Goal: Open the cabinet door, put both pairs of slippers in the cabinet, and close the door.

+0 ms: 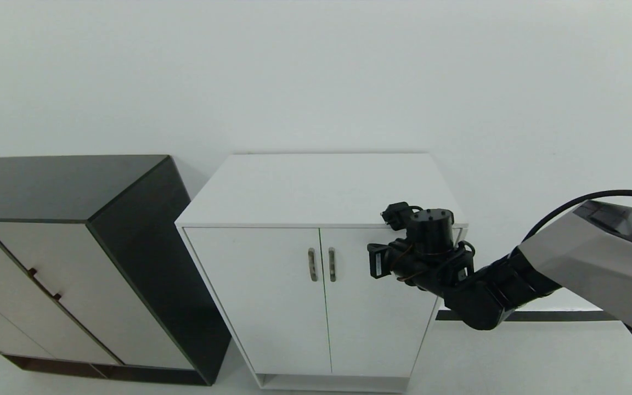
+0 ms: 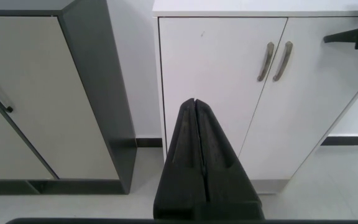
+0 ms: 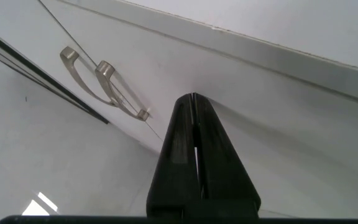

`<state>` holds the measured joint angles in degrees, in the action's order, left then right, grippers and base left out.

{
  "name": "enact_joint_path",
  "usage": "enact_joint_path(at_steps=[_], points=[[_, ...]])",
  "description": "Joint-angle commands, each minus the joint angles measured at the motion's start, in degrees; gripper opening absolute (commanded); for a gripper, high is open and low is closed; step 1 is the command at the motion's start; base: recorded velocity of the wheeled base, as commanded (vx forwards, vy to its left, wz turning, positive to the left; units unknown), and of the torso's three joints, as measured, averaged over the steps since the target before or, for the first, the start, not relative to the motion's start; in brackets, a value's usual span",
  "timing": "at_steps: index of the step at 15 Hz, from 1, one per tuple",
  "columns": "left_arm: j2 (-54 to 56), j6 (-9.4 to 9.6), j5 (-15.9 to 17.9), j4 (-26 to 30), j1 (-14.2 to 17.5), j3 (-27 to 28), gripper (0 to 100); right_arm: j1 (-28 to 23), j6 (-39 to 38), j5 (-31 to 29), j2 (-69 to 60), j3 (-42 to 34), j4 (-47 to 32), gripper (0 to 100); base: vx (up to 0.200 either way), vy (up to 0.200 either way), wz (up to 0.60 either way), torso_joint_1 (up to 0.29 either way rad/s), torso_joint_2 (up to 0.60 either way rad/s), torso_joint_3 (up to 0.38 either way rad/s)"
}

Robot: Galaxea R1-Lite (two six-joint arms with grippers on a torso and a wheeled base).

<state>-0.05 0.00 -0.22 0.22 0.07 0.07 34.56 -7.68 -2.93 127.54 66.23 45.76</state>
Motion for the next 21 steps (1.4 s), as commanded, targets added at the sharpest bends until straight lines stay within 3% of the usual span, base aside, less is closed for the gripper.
enact_joint_path(at_steps=[1,5,8,16,18,21], points=[[-0.04,0.0,-0.04,0.04,0.01,0.01,0,-0.02,-0.23,0.03,0.17,0.48,0.03,0,0.0,0.0,0.0,0.0,0.0,0.0],[-0.04,0.0,-0.04,-0.04,-0.07,-0.07,0,-0.28,-1.2,0.03,-1.15,0.04,-0.76,0,0.0,0.0,0.0,0.0,0.0,0.0],[-0.04,0.0,-0.04,0.04,0.01,-0.07,0,0.16,-1.9,0.03,-7.04,-7.17,-0.32,0,0.0,0.0,0.0,0.0,0.0,0.0],[-0.04,0.0,-0.04,-0.04,0.01,0.01,0,1.74,-4.8,-0.06,-29.36,-38.02,6.53,0,0.0,0.0,0.0,0.0,0.0,0.0],[-0.04,0.0,0.04,0.04,0.01,0.01,0,0.86,-4.71,-0.33,-35.52,-49.0,9.61,0,0.0,0.0,0.0,0.0,0.0,0.0],[-0.04,0.0,0.04,-0.04,0.01,0.01,0,-3.01,-4.45,-0.5,-42.2,-58.06,9.7,0,0.0,0.0,0.0,0.0,0.0,0.0]])
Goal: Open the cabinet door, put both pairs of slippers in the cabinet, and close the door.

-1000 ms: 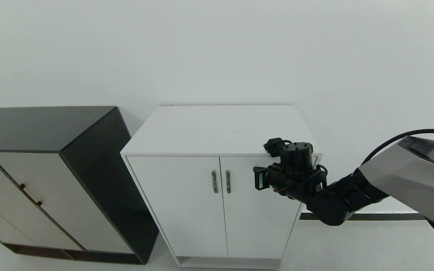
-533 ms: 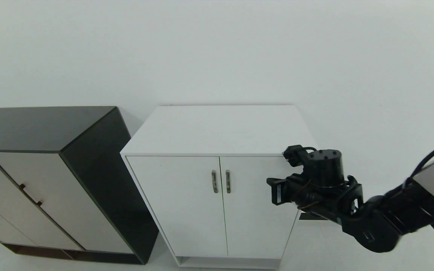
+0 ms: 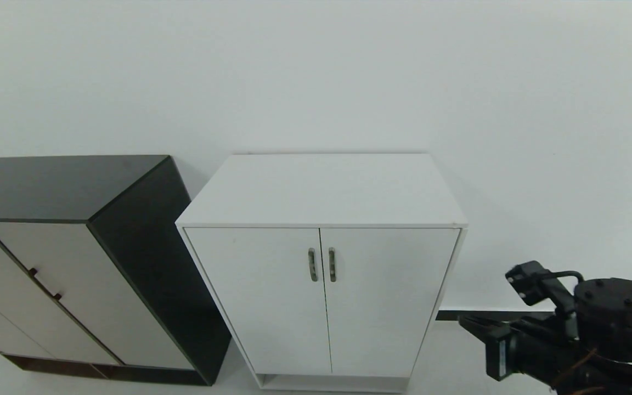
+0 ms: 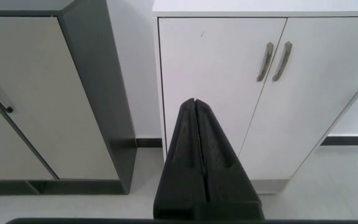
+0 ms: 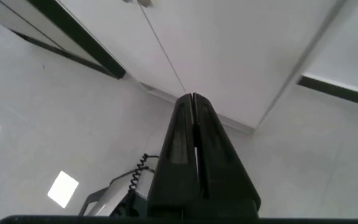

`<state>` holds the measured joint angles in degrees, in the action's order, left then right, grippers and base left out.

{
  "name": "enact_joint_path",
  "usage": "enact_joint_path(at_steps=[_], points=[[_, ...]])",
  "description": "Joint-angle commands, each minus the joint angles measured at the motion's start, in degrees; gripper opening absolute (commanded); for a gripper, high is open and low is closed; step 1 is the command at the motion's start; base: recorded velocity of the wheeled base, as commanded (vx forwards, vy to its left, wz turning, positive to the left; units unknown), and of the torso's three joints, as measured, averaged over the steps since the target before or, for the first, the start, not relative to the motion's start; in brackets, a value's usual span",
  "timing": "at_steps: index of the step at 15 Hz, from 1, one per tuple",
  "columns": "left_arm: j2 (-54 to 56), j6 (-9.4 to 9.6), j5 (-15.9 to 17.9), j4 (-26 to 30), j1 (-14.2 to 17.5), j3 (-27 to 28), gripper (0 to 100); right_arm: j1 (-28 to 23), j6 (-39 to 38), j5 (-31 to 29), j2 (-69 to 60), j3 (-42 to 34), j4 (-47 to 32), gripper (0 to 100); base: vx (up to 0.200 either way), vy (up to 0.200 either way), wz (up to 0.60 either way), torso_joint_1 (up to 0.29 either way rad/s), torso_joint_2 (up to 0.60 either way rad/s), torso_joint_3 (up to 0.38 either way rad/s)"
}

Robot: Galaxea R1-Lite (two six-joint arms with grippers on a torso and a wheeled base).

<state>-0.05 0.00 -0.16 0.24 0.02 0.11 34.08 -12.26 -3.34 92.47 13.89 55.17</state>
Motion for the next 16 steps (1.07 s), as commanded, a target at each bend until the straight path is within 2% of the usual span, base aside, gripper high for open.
enact_joint_path(at_steps=[1,3,6,7,9,14,16], points=[[-0.04,0.0,-0.02,0.02,-0.02,-0.02,0,-3.94,0.22,-0.18,-9.58,-8.96,0.28,0,0.0,0.0,0.0,0.0,0.0,0.0],[-0.04,0.0,-0.02,-0.07,0.06,-0.02,0,-6.58,0.22,-0.18,-13.8,-13.89,-0.51,0,0.0,0.0,0.0,0.0,0.0,0.0],[-0.04,-0.26,-0.11,0.02,-0.02,-0.02,0,-10.09,0.31,-1.14,-23.82,-13.89,-12.81,0,0.0,0.0,0.0,0.0,0.0,0.0],[-0.04,-0.44,-0.11,-0.07,0.06,-0.02,0,-10.44,0.4,-1.23,-30.94,-13.89,-20.19,0,0.0,0.0,0.0,0.0,0.0,0.0],[-0.04,-0.44,-0.11,-0.07,-0.02,-0.02,0,-12.29,1.01,-1.32,-40.17,-13.89,-29.6,0,0.0,0.0,0.0,0.0,0.0,0.0],[-0.04,-0.44,-0.11,-0.07,-0.02,-0.02,0,-15.89,7.34,-1.49,-64.96,-12.39,-54.91,0,0.0,0.0,0.0,0.0,0.0,0.0],[-0.04,-0.44,-0.11,-0.07,-0.02,-0.02,0,-16.77,8.66,-1.49,-67.5,-11.78,-56.93,0,0.0,0.0,0.0,0.0,0.0,0.0]])
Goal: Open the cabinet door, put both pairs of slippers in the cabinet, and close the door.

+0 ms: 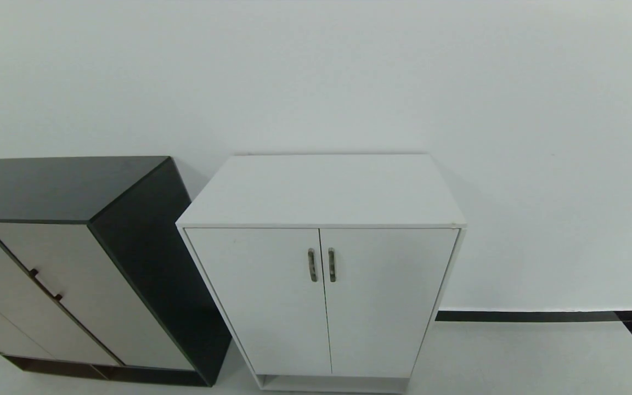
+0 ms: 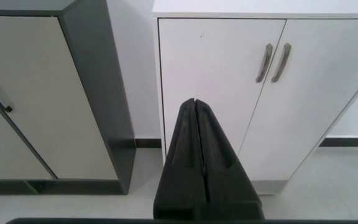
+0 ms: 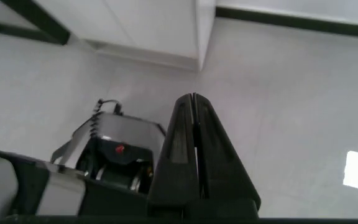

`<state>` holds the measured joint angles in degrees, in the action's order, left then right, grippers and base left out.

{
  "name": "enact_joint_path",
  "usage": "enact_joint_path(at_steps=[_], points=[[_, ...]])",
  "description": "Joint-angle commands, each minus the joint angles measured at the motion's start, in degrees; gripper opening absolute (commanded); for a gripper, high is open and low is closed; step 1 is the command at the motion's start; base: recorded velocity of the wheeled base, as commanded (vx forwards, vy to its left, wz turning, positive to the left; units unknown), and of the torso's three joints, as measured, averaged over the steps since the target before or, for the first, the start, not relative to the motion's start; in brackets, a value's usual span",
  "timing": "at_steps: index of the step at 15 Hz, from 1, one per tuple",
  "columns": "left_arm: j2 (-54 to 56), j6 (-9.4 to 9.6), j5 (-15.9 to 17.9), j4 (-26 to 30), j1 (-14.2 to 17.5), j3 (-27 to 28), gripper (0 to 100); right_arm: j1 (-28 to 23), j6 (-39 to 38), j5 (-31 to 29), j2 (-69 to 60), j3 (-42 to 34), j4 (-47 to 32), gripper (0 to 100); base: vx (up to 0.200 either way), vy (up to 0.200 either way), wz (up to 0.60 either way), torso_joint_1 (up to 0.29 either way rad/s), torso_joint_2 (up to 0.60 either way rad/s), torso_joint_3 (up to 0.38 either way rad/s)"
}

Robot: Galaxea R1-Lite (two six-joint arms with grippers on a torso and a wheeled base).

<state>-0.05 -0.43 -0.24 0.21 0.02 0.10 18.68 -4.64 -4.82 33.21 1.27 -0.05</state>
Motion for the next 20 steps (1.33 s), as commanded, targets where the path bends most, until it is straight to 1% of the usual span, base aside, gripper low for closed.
enact_joint_path(at_steps=[1,3,5,7,8,11,13,14,15,17,20], points=[[-0.04,0.08,-0.02,-0.03,0.06,-0.01,0,-1.27,1.3,0.33,-8.25,0.84,-1.71,0,0.0,0.0,0.0,0.0,0.0,0.0],[-0.04,-0.01,-0.02,0.06,0.06,-0.01,0,-0.13,2.62,2.18,-10.0,0.14,-1.53,0,0.0,0.0,0.0,0.0,0.0,0.0],[0.05,-0.01,0.07,-0.03,0.06,-0.01,0,0.04,4.47,2.44,-9.92,-1.27,0.22,0,0.0,0.0,0.0,0.0,0.0,0.0],[-0.04,-0.01,-0.02,-0.03,0.06,-0.01,0,-0.22,4.64,2.44,-10.18,-1.27,0.14,0,0.0,0.0,0.0,0.0,0.0,0.0],[-0.04,-0.01,-0.02,-0.03,-0.02,-0.01,0,-1.98,4.64,2.0,-10.8,-1.27,0.14,0,0.0,0.0,0.0,0.0,0.0,0.0],[-0.04,-0.01,-0.02,-0.03,0.06,-0.01,0,-10.77,4.91,2.09,-14.4,-1.27,0.05,0,0.0,0.0,0.0,0.0,0.0,0.0],[-0.04,-0.01,-0.02,-0.03,0.06,-0.01,0,-15.34,4.91,2.09,-16.07,-1.27,0.05,0,0.0,0.0,0.0,0.0,0.0,0.0],[-0.04,-0.1,-0.02,-0.03,-0.02,-0.01,0,-16.65,4.91,2.09,-17.56,-1.27,0.05,0,0.0,0.0,0.0,0.0,0.0,0.0],[-0.04,-0.01,-0.02,-0.03,-0.02,-0.01,0,-16.83,4.91,2.09,-18.0,-1.27,0.05,0,0.0,0.0,0.0,0.0,0.0,0.0],[-0.04,-0.19,-0.02,-0.03,0.06,-0.01,0,-18.94,4.82,2.0,-22.92,-1.27,0.14,0,0.0,0.0,0.0,0.0,0.0,0.0],[-0.04,-0.19,-0.02,-0.03,0.06,-0.01,0,-20.52,4.73,2.0,-27.14,-1.27,0.14,0,0.0,0.0,0.0,0.0,0.0,0.0]])
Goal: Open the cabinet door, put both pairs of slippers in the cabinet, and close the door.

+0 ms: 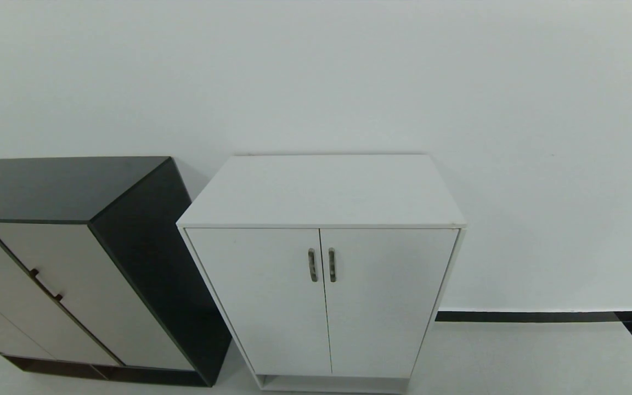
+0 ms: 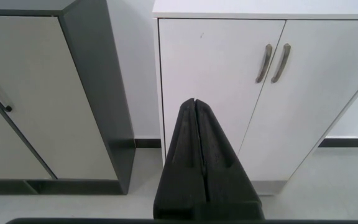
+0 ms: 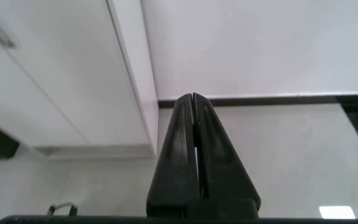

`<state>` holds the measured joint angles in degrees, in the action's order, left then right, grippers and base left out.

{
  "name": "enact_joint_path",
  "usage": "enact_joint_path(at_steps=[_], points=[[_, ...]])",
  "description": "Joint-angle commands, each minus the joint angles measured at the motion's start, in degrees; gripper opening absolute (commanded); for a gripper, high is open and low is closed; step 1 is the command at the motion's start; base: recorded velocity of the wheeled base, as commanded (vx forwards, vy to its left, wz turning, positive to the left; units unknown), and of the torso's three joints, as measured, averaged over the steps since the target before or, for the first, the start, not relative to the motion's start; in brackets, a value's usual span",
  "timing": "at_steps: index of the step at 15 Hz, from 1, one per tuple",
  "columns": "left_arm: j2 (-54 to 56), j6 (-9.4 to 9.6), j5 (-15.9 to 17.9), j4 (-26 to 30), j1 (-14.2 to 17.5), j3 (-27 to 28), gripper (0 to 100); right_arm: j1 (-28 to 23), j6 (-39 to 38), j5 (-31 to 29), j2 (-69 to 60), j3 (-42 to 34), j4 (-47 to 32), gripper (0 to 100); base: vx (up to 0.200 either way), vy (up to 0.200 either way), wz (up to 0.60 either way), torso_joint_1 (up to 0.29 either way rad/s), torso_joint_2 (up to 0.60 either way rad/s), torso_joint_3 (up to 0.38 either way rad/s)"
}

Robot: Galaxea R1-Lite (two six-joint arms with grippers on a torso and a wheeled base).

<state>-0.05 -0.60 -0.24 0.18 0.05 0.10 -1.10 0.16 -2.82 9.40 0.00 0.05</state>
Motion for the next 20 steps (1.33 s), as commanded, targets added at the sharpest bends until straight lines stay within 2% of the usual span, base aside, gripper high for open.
enact_joint_path(at_steps=[1,7,20], points=[[-0.04,-0.02,-0.02,-0.01,0.04,-0.01,0,-0.75,-0.07,0.0,-4.48,0.0,-0.05,0,0.0,0.0,0.0,0.0,0.0,0.0],[-0.04,0.07,-0.02,-0.01,-0.05,-0.01,0,0.75,-0.07,0.09,-9.4,0.0,0.04,0,0.0,0.0,0.0,0.0,0.0,0.0],[-0.04,0.42,-0.02,-0.01,0.04,-0.1,0,0.83,-0.33,0.09,-9.31,0.0,0.04,0,0.0,0.0,0.0,0.0,0.0,0.0]])
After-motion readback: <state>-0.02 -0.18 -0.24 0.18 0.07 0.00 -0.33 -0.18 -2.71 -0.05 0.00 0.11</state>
